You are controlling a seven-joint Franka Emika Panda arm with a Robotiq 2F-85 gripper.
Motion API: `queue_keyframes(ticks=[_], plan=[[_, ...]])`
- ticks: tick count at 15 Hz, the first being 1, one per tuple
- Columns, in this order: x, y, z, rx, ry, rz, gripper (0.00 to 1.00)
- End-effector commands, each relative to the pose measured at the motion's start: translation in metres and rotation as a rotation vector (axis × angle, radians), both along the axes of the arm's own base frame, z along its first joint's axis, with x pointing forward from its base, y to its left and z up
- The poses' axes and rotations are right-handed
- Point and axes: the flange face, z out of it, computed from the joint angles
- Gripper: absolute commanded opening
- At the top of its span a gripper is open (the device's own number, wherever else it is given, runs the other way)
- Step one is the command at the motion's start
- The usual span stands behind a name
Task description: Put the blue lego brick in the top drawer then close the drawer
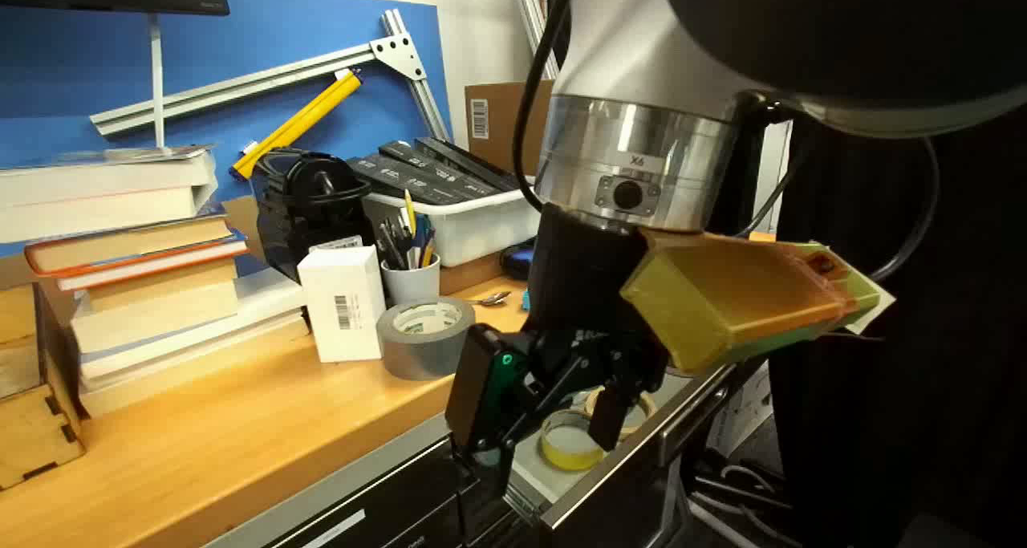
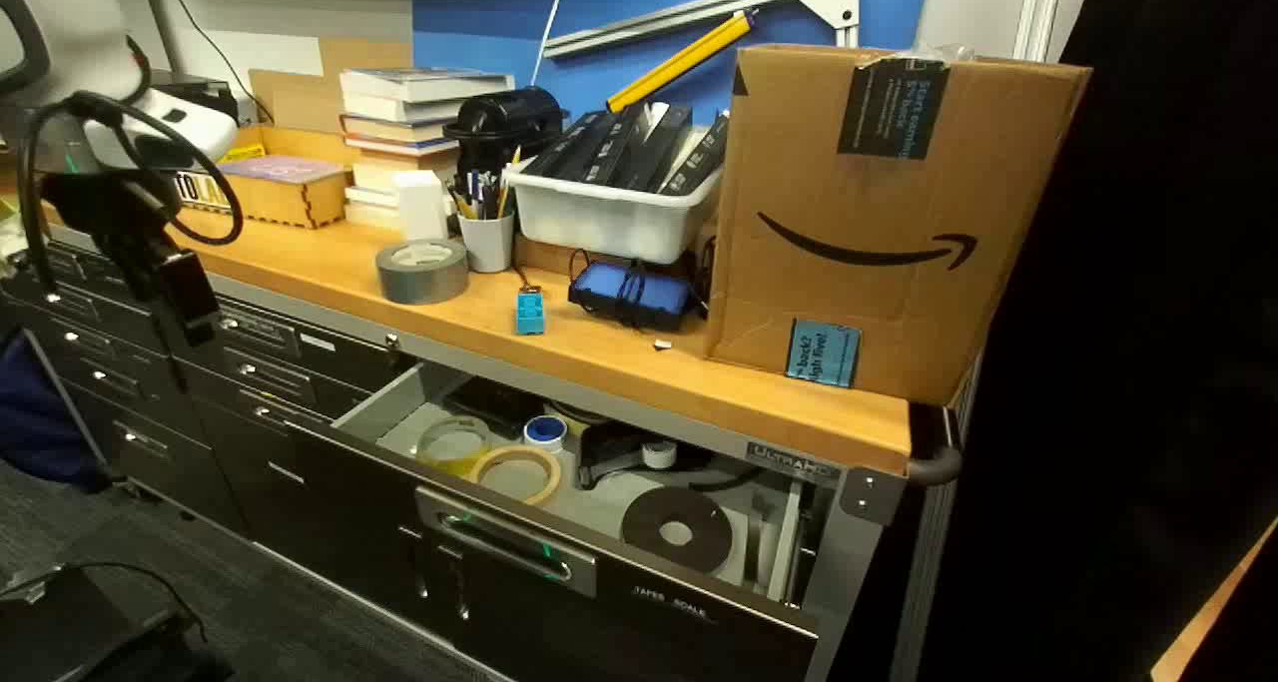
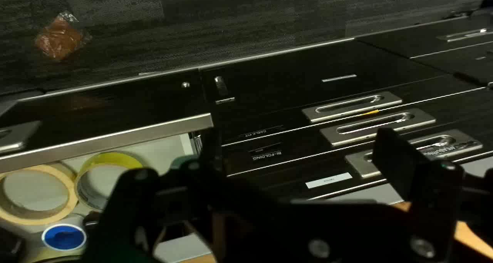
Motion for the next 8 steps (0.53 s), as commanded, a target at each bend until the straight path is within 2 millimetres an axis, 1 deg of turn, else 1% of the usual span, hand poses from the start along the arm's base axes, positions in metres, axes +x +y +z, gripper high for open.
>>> queue_keyframes(ticks=[1,3,4,5,6,7,8], plan=[[0.001,0.000,0.002,0.001,-0.002,0.000,1.00],[0.001,0.001,0.003,0.002,-0.005,0.001,1.00],[0.010,-0.001,0.003,-0.047,-0.053,-0.025,1.00],[0.020,-0.007,0.009,-0.057,-0.091,-0.051,1.00],[0.036,-0.018,0.020,-0.073,-0.147,-0.094,1.00],[0.048,-0.027,0.028,-0.083,-0.191,-0.121,1.00],[0.069,-0.039,0.040,-0.098,-0.238,-0.157,1.00]])
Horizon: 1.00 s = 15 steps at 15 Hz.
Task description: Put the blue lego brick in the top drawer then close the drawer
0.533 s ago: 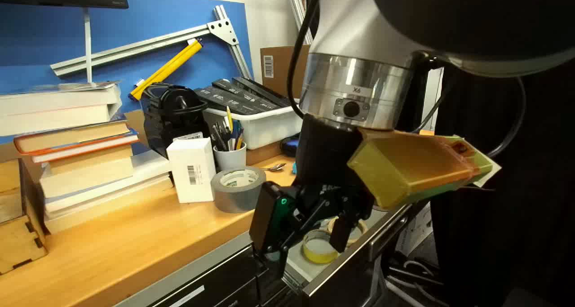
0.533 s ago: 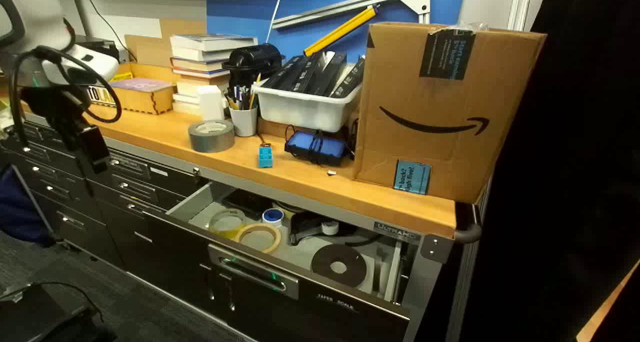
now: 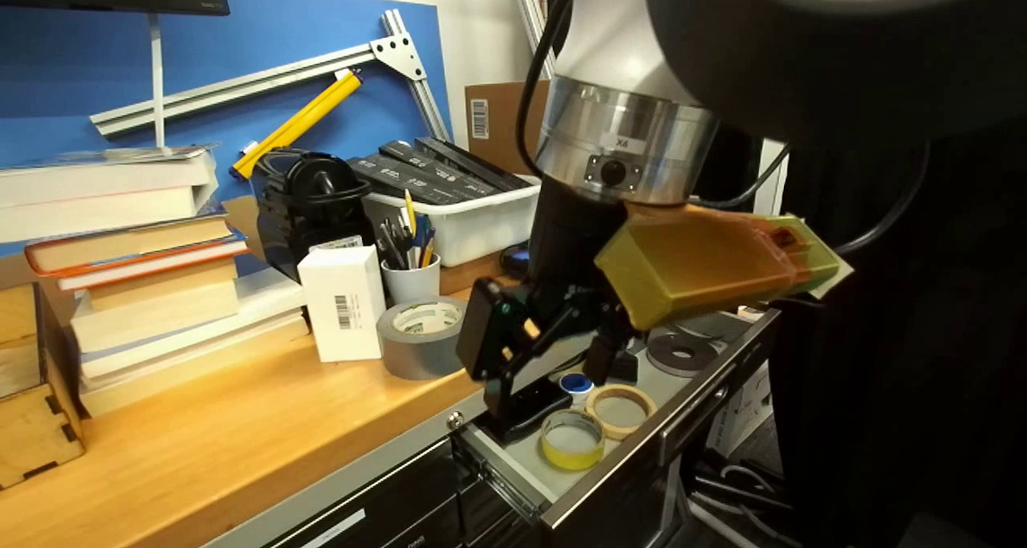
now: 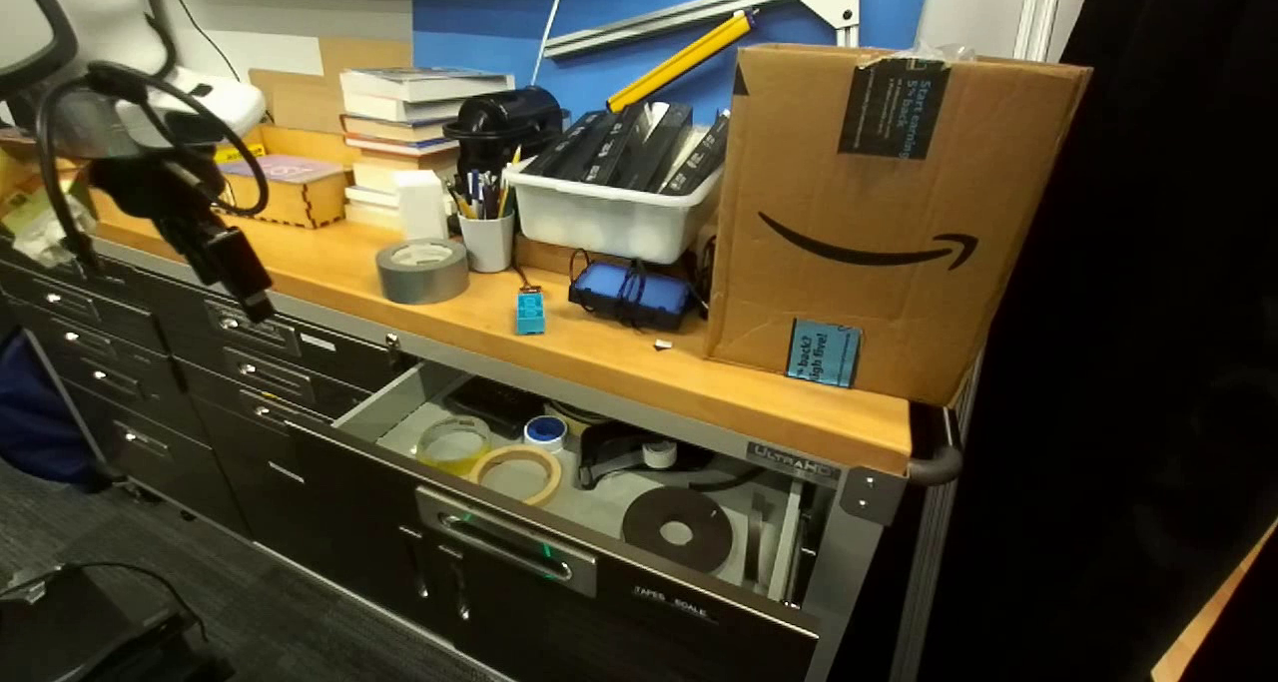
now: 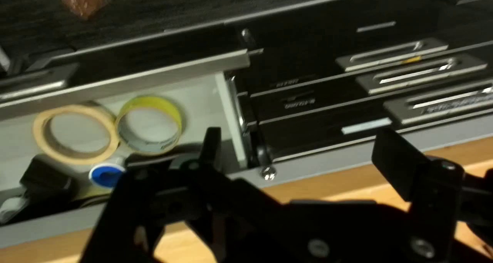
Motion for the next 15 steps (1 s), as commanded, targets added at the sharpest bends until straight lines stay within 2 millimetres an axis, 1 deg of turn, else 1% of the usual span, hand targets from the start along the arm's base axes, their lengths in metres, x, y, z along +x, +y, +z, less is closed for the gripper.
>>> queue_keyframes(ticks=[1,3,4,5,7,9,11,15], plan=[[0.056,-0.029,0.034,-0.045,-0.158,-0.112,1.00],[0.084,-0.047,0.047,-0.082,-0.239,-0.181,1.00],[0.099,-0.057,0.049,-0.102,-0.275,-0.219,1.00],[0.109,-0.064,0.051,-0.125,-0.309,-0.254,1.00],[0.131,-0.080,0.046,-0.178,-0.348,-0.333,1.00],[0.146,-0.089,0.033,-0.238,-0.327,-0.386,1.00],[0.159,-0.093,0.017,-0.278,-0.302,-0.417,1.00],[0.181,-0.090,-0.013,-0.269,-0.192,-0.408,1.00]])
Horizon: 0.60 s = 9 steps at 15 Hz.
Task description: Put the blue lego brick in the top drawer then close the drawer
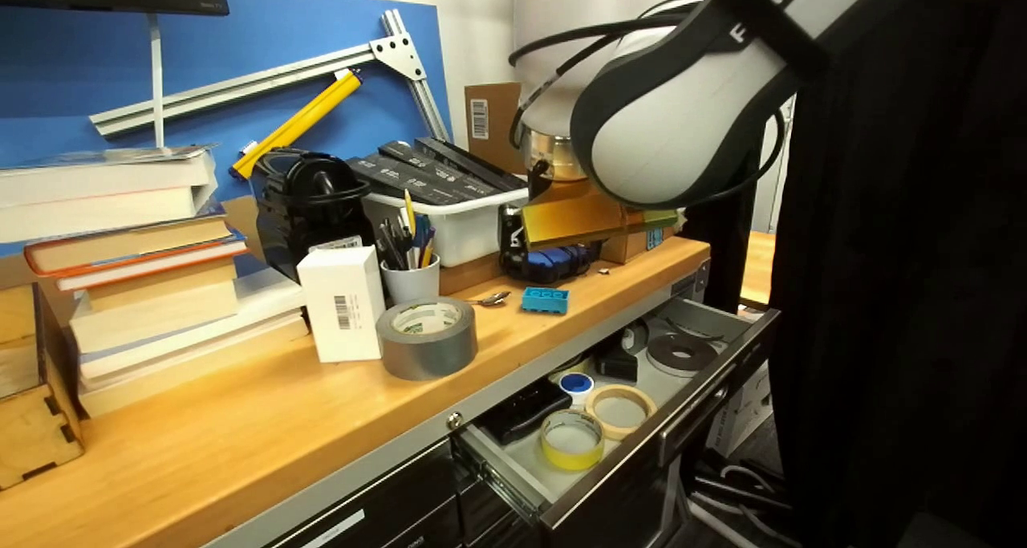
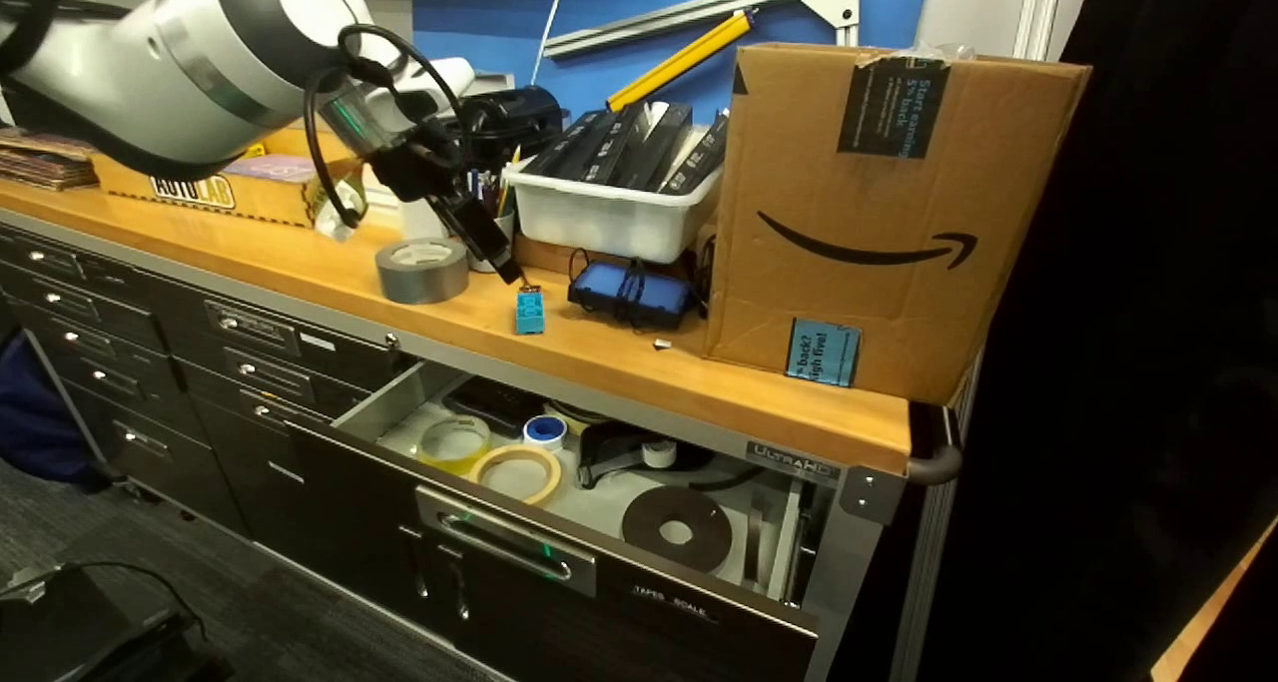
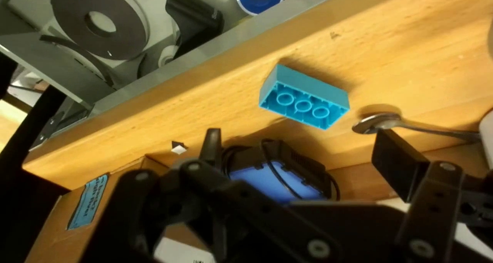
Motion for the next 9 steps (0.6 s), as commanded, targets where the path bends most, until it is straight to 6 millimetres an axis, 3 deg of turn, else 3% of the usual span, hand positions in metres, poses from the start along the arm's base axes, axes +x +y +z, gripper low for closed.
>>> queue_keyframes(ticks=[1,9], plan=[[0.030,0.003,-0.016,0.017,0.069,-0.007,1.00],[0.065,-0.011,-0.040,0.073,0.166,-0.043,1.00]])
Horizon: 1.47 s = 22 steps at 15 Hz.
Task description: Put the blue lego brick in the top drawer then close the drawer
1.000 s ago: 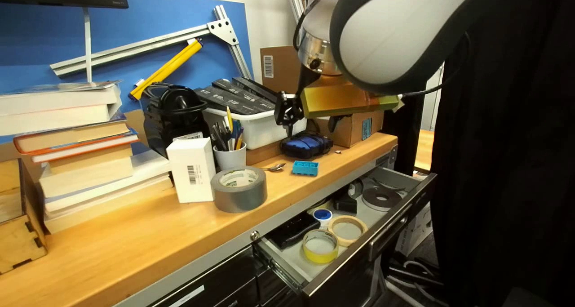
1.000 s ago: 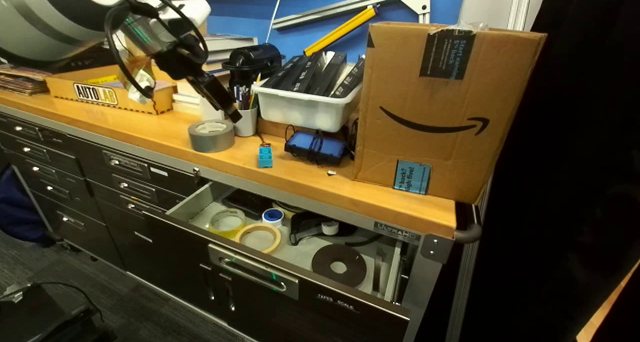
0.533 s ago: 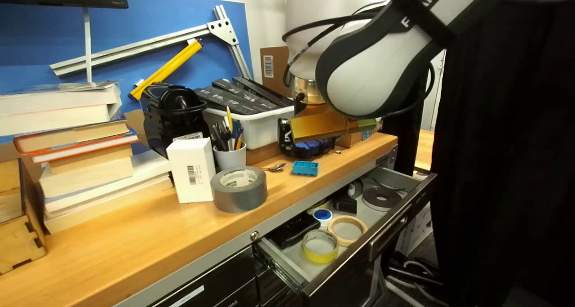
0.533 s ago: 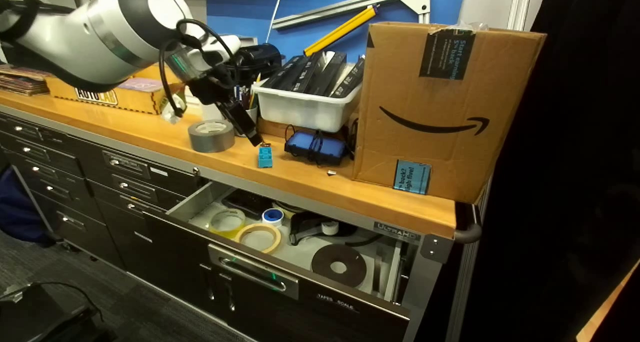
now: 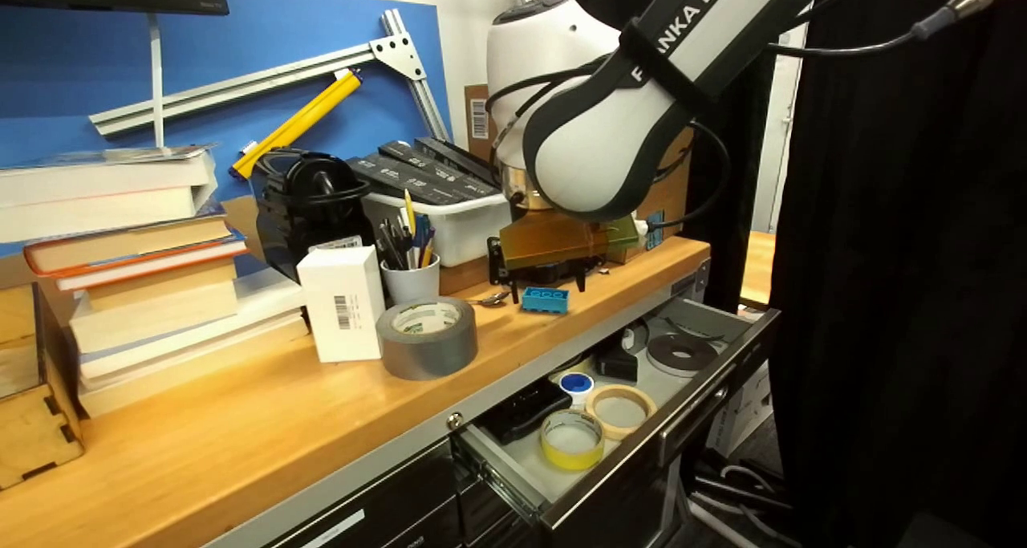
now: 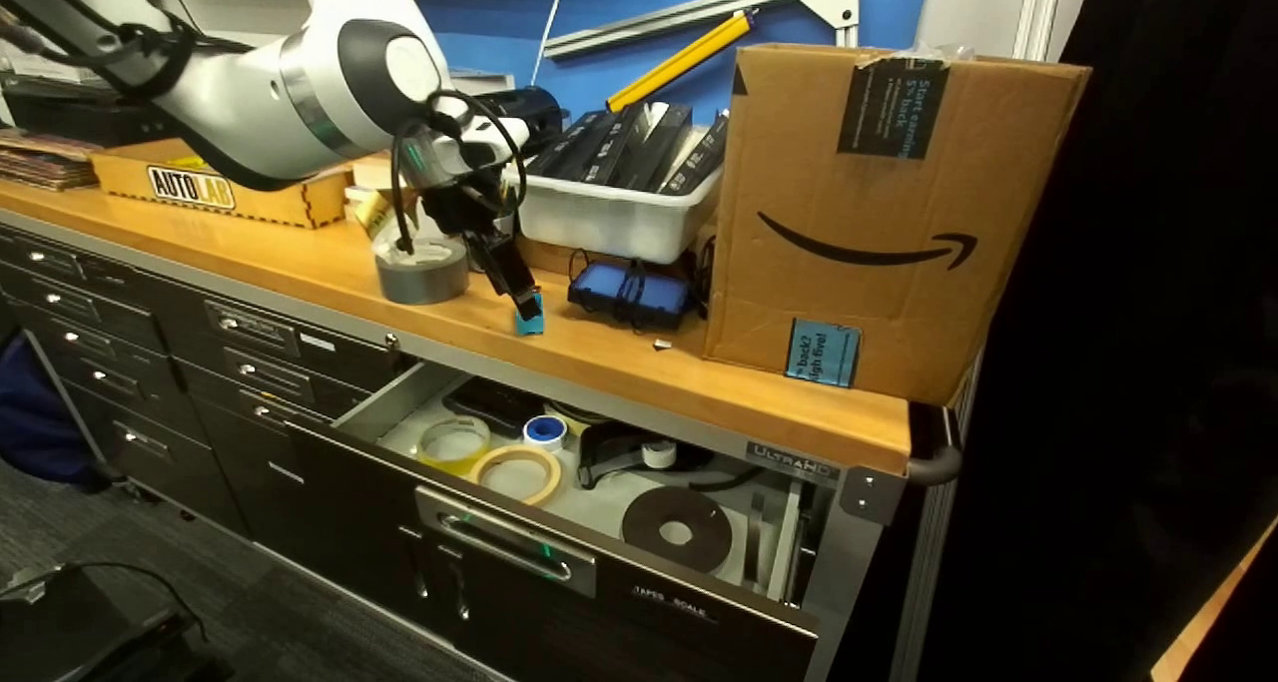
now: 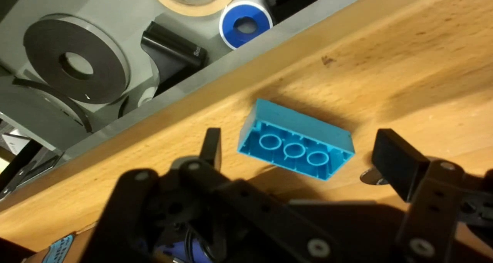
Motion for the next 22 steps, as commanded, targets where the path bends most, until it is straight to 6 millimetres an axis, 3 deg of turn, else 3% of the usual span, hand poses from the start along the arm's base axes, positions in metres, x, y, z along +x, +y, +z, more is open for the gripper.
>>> queue_keyframes(ticks=[1,4,5,6,9,10,13,16,19,20,22], plan=[[0.019,-0.006,0.000,0.010,0.028,-0.011,1.00],[0.023,-0.012,-0.006,0.034,0.051,-0.037,1.00],[0.023,-0.012,-0.008,0.043,0.060,-0.046,0.75],[0.021,-0.012,-0.009,0.058,0.069,-0.052,0.72],[0.006,-0.011,0.000,0.121,0.074,-0.070,0.49],[-0.004,-0.013,0.002,0.140,0.077,-0.076,0.47],[-0.038,-0.019,0.003,0.162,0.106,-0.108,0.47],[-0.078,-0.031,-0.012,0.097,0.152,-0.153,0.47],[-0.099,-0.033,-0.029,0.081,0.136,-0.167,0.47],[-0.104,-0.033,-0.033,0.088,0.123,-0.172,0.93],[-0.112,-0.036,-0.034,0.107,0.117,-0.173,1.00]])
